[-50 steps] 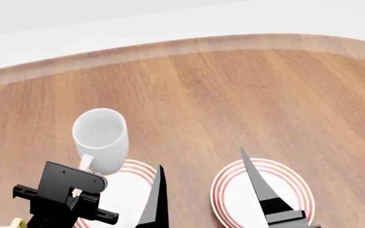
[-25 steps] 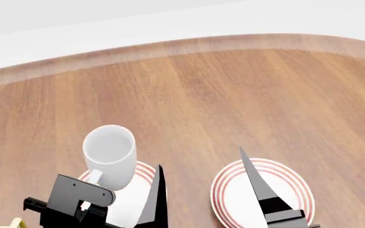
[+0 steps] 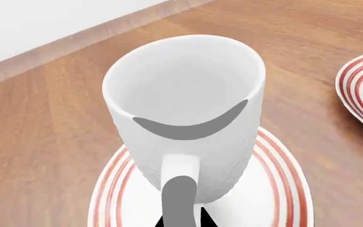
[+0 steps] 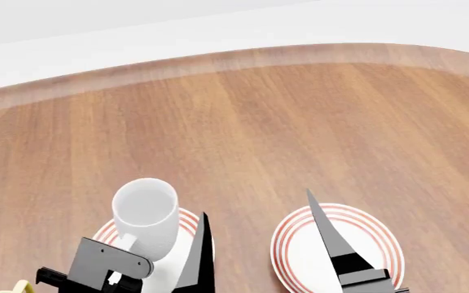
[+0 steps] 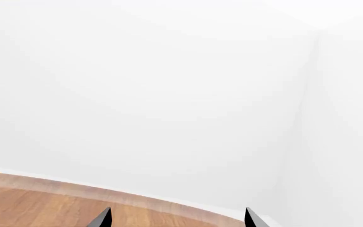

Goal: Put the white mug on the left plate.

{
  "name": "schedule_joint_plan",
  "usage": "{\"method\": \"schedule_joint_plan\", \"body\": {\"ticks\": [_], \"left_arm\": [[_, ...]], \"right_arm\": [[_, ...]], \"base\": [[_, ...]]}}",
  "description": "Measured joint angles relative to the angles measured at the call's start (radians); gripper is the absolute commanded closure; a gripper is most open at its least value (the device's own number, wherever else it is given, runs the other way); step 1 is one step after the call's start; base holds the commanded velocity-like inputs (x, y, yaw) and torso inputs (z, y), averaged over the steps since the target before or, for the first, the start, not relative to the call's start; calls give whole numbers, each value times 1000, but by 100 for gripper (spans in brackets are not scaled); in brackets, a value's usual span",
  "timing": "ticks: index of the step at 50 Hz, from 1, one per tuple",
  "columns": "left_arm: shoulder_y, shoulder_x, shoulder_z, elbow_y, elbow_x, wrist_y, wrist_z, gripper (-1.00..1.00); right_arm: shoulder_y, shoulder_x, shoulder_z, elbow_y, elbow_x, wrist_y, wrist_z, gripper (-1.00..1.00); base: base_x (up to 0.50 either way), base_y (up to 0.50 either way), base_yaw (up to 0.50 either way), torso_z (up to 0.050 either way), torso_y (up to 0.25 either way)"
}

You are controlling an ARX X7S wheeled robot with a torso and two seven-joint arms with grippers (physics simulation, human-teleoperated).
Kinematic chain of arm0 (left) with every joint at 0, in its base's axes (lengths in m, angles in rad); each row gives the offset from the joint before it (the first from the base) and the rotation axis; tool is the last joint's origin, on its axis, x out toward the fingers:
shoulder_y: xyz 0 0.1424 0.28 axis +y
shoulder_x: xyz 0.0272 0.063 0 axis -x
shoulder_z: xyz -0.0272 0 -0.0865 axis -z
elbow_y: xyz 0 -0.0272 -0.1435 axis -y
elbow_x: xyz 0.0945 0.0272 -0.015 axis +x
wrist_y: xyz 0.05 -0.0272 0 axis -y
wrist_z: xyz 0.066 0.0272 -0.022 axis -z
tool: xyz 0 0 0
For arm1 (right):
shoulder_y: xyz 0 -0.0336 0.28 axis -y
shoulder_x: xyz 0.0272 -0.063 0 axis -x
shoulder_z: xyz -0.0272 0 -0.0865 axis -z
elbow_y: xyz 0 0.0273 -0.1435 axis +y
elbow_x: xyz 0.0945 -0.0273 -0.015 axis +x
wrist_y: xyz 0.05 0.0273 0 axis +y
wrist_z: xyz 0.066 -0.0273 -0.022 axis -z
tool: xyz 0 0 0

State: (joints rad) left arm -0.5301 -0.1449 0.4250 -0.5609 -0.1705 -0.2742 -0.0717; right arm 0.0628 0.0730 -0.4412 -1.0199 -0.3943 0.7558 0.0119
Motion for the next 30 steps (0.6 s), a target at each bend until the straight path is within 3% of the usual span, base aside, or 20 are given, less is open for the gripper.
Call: {"method": "schedule_joint_plan", "body": {"ticks": [30], "left_arm": [[-42, 30, 11, -208, -5, 112, 7, 100]], "right_arm": [[3, 12, -6, 7, 17, -1, 18, -100]], "base": [[0, 0, 0, 0, 0]]}}
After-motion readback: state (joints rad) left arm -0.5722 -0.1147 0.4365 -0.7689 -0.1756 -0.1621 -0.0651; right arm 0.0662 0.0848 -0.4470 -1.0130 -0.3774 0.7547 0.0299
